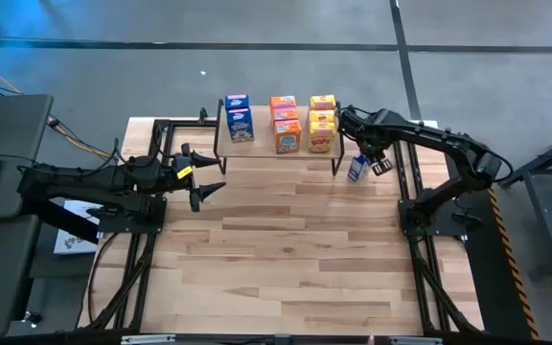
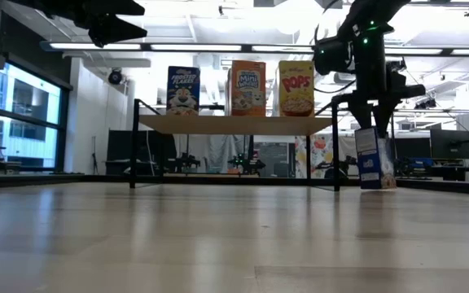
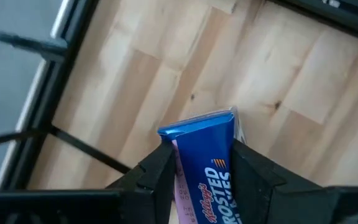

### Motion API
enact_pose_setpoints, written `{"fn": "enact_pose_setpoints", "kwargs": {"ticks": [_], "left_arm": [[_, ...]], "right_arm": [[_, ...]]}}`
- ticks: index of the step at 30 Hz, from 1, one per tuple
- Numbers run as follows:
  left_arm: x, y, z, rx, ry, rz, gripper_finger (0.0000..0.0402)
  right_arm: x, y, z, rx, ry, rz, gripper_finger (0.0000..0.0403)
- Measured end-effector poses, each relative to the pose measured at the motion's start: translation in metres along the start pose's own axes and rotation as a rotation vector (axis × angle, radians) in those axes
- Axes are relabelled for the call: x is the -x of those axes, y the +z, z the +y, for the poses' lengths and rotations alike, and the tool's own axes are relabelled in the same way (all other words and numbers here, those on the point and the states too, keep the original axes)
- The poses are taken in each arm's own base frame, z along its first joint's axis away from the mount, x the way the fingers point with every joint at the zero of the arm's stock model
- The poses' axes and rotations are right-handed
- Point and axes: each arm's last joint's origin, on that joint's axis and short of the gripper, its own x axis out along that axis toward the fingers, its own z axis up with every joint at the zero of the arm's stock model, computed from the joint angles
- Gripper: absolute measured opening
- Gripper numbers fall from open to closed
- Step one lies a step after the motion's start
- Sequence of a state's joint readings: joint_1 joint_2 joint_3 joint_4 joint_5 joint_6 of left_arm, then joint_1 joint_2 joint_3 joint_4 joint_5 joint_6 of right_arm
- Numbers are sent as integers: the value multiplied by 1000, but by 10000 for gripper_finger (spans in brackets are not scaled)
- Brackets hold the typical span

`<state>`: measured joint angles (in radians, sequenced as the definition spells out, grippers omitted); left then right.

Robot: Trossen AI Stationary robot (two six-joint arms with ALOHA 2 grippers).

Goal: Stack cereal on shelf
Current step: Put the blue cereal box aligned with the other blue cereal boxes on the shelf

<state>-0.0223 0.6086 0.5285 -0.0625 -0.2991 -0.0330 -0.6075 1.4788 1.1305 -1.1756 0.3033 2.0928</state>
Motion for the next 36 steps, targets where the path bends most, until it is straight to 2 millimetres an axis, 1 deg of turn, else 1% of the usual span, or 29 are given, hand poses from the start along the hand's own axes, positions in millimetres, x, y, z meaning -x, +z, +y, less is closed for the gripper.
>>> {"fn": "enact_pose_setpoints", "kwargs": {"ticks": [4,10,13,15,21,29,32,36], "left_arm": [[0,0,0,0,0,0,317],[0,0,0,0,0,0,317],[0,0,0,0,0,0,317],[0,0,0,0,0,0,317],[0,0,0,0,0,0,317],[0,0,0,0,0,0,317],[0,0,0,0,0,0,317],[0,0,0,0,0,0,317]], "right_arm": [[9,0,-10,33,-11,17,120],[29,3,-29,69,10,30,120],[40,1,-38,136,56,60,119],[46,-3,-42,189,94,94,119],[59,-30,-52,336,234,189,119],[74,-67,-79,395,352,289,119],[74,-87,-85,402,410,295,119],[68,-118,-89,411,515,288,119]]}}
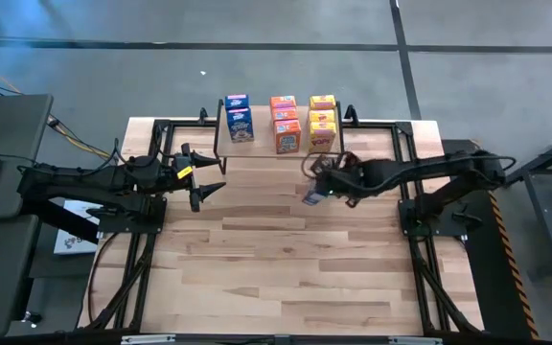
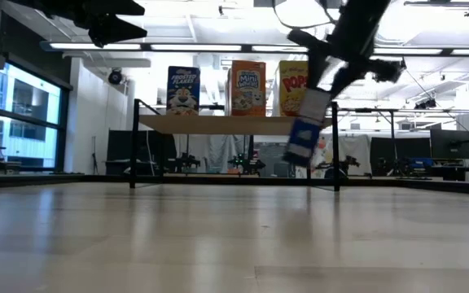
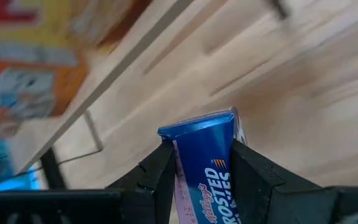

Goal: Stack cereal on shelf
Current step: Put the blue cereal box aligned with the other blue cereal boxes on the shelf

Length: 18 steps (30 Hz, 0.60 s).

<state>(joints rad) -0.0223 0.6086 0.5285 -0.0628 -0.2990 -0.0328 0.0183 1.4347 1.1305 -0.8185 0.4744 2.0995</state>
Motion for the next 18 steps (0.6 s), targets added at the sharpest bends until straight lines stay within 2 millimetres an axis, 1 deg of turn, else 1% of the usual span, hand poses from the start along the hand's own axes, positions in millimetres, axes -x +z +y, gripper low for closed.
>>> {"fn": "enact_pose_setpoints", "kwargs": {"ticks": [4,9,13,18], "left_arm": [[0,0,0,0,0,0,317],[0,0,0,0,0,0,317],[0,0,0,0,0,0,317],[0,0,0,0,0,0,317]], "right_arm": [[-12,-17,6,69,78,9,119],[-17,-27,15,326,167,29,119],[-16,-31,23,559,257,31,119],[-13,-35,32,736,358,25,119]]}}
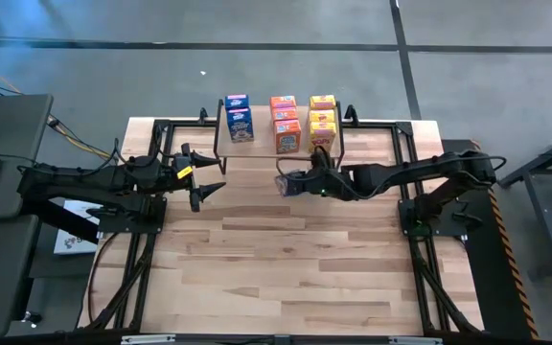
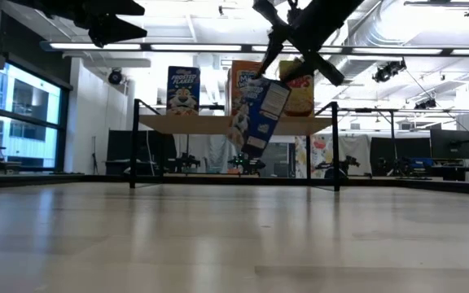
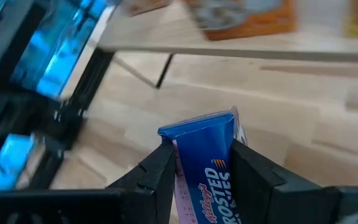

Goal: Stack cereal on shelf
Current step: Put the blue cereal box aligned with the other blue cereal boxes on the shelf

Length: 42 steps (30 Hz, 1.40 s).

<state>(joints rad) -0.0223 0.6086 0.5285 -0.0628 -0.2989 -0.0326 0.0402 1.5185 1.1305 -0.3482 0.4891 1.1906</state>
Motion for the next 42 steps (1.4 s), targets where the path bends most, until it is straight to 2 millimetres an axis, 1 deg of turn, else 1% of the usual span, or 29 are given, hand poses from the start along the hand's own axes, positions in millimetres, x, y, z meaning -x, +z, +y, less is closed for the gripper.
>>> {"fn": "enact_pose_setpoints", "kwargs": {"ticks": [4,7,14,17,24,29,34,42], "left_arm": [[0,0,0,0,0,0,317],[0,0,0,0,0,0,317],[0,0,0,0,0,0,317],[0,0,0,0,0,0,317],[0,0,0,0,0,0,317],[0,0,0,0,0,0,317],[0,0,0,0,0,0,317],[0,0,0,0,0,0,317]], "right_arm": [[0,1,5,161,67,17,119],[-1,2,6,249,94,42,119],[-4,6,5,358,177,150,119],[-5,7,5,437,191,154,119],[-5,6,5,542,217,165,119],[-4,3,6,653,313,244,119],[-2,1,8,696,387,306,119],[-2,0,8,688,402,324,119]]}}
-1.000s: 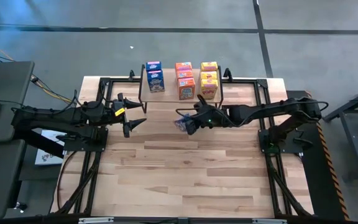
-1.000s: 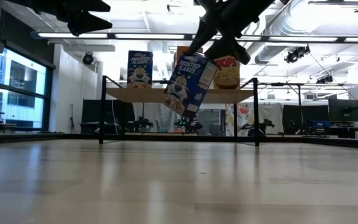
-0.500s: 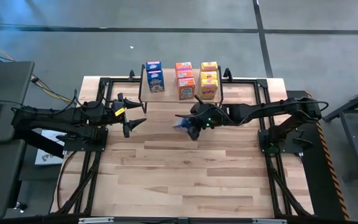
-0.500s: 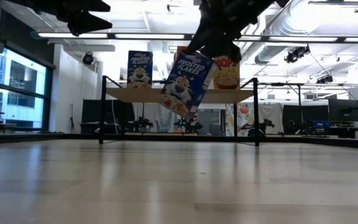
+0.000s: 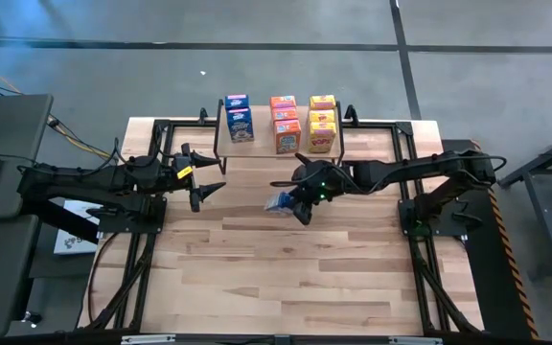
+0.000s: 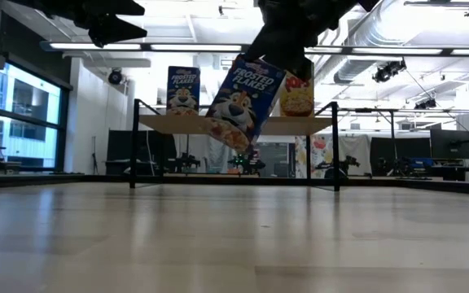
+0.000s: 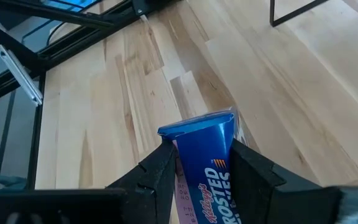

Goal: Stack cereal on shelf
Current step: Put the blue cereal box aligned with the other blue cereal boxes on the shelf

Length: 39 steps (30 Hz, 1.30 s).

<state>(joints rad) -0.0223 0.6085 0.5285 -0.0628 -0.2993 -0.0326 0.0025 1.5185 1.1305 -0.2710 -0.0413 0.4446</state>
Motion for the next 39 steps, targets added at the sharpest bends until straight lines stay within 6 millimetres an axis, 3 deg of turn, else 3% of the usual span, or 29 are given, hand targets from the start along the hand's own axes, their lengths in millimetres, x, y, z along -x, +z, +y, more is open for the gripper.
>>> {"fn": "enact_pose_setpoints", "kwargs": {"ticks": [14,18,39], "left_arm": [[0,4,0,38,-7,-36,317],[-4,2,-4,69,-95,-20,317],[-79,-31,-31,107,-243,110,317]], "right_arm": [[0,5,6,69,79,-43,119],[1,9,9,83,141,-73,119],[1,11,10,163,148,-99,119]]}}
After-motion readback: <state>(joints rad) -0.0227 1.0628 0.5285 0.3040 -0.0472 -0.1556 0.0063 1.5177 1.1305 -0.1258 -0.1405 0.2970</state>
